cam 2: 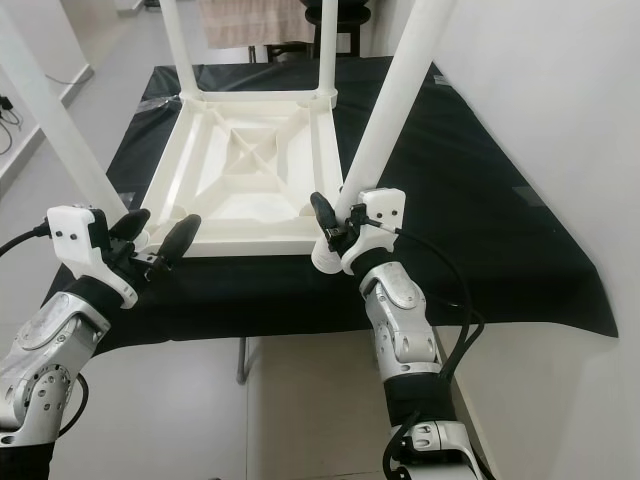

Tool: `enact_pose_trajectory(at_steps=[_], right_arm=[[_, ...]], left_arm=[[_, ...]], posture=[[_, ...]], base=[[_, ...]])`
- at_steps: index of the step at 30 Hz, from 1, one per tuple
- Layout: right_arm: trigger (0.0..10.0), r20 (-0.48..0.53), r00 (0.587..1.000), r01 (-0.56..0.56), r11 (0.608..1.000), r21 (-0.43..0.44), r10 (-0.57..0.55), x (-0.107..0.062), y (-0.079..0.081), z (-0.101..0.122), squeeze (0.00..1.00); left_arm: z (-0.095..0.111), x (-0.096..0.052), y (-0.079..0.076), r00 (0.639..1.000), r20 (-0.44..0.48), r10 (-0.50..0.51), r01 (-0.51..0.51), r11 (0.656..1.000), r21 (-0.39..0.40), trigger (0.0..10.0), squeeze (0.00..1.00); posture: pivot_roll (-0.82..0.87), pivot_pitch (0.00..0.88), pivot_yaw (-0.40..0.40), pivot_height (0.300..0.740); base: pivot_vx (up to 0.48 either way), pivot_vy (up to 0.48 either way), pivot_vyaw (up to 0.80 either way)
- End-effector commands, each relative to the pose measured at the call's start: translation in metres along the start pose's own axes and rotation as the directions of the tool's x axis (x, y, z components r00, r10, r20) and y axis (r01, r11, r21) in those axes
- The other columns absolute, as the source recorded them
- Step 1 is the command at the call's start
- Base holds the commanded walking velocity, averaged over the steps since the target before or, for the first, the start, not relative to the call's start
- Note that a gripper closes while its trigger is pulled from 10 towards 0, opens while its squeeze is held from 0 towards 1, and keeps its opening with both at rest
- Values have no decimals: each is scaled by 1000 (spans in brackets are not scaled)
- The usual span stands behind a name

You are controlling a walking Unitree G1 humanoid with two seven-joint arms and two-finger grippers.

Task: Building children table

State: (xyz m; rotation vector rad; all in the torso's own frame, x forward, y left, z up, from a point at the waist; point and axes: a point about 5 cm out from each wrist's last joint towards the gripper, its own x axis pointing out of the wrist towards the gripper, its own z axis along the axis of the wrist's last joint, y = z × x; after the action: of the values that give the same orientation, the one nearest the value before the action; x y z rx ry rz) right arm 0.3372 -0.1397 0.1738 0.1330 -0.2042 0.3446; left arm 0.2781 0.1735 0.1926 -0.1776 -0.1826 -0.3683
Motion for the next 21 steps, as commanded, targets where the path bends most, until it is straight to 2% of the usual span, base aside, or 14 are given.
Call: enact_pose_trajectory(at_steps=[1, 21], right_arm=[[10000, 28, 1000, -10, 1000, 8, 10, 4, 3, 4, 0], [10000, 27, 1000, -14, 1000, 10, 14, 4, 3, 3, 0]], left_arm=[[2, 1, 2, 1000, 14, 6, -6, 1000, -4, 10000, 0], [1, 1, 1, 1000, 12, 0, 0, 1000, -5, 10000, 0]], posture=[[2, 63, 14, 740], [2, 54, 14, 740]], base=[[0, 0, 0], [0, 0, 0]])
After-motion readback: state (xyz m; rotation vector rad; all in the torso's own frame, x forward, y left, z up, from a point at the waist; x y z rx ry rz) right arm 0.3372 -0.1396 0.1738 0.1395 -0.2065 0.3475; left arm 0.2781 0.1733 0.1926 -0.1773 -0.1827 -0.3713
